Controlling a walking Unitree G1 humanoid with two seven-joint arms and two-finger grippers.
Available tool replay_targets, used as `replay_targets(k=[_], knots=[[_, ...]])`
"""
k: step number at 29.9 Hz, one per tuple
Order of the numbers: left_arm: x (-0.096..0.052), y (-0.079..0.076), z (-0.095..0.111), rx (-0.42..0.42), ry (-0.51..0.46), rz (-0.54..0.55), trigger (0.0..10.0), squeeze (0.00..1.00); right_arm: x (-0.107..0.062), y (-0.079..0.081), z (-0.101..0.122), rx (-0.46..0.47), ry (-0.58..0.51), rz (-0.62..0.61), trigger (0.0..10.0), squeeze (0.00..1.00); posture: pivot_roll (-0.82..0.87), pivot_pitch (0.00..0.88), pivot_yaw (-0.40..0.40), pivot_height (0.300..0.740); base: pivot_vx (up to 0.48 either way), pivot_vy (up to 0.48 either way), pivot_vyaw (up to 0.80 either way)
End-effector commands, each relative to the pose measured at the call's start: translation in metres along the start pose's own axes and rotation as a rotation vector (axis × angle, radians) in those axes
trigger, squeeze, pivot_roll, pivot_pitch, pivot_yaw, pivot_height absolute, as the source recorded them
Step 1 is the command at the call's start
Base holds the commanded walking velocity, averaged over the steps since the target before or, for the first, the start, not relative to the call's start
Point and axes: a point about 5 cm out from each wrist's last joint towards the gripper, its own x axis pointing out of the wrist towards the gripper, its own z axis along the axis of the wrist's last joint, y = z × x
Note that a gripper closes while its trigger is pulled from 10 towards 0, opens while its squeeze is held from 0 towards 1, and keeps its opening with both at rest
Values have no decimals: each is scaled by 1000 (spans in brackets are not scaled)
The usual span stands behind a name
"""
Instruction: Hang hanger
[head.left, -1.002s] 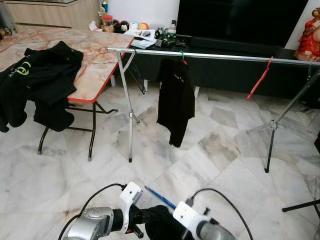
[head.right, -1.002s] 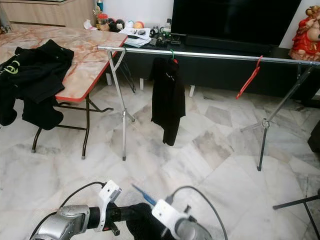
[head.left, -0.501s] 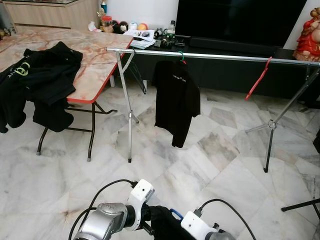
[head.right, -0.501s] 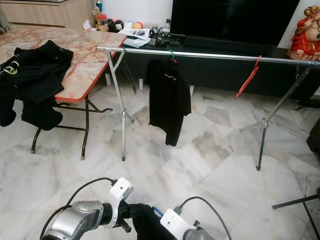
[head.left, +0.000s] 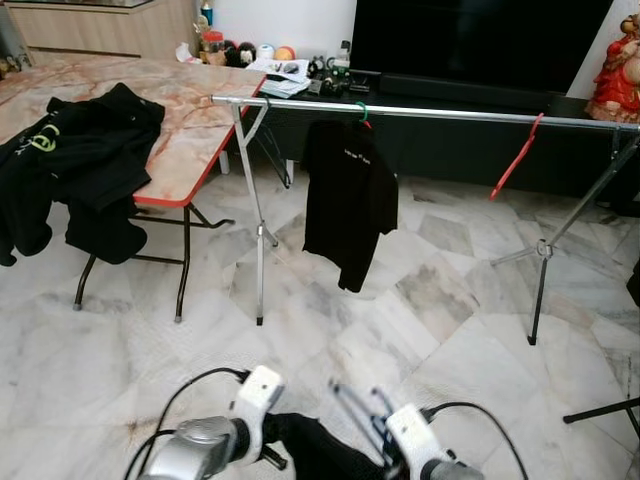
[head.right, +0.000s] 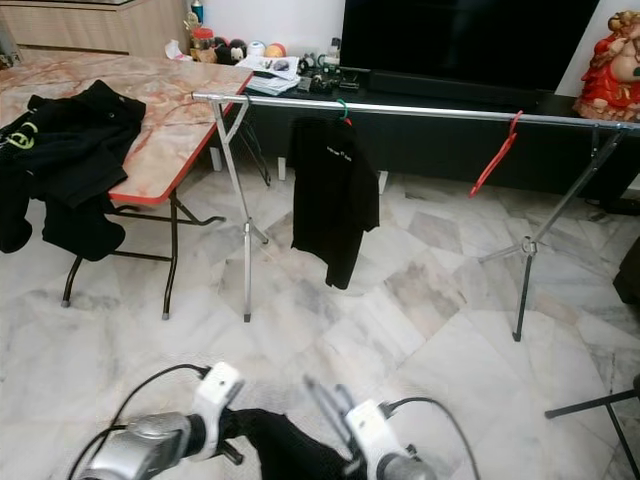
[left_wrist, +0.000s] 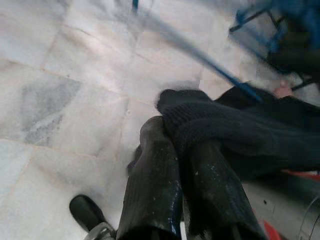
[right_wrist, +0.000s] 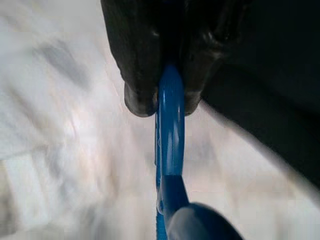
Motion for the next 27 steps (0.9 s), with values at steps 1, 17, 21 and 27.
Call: replay_targets(k=[1, 17, 21, 27], knots=[[0, 4, 19, 22, -58, -4, 10000, 0, 2, -5, 22, 90, -125, -12, 10000, 0, 128, 51, -52, 740, 0, 0, 0], [-1, -2, 8, -1, -68, -120, 10000, 0, -7, -9, 93, -75, -567, -142, 10000, 0, 132, 48, -52, 740, 0, 0, 0], [-8, -7, 3, -1, -79, -145, 10000, 0, -11, -1, 107, -313, -660, -192, 10000, 0, 131, 47, -52, 740, 0, 0, 0], [-1, -12, 13, -4, -90, -166, 10000, 0, -22, 1, 120, -489, -818, -337, 10000, 0, 136, 43, -53, 740, 0, 0, 0]])
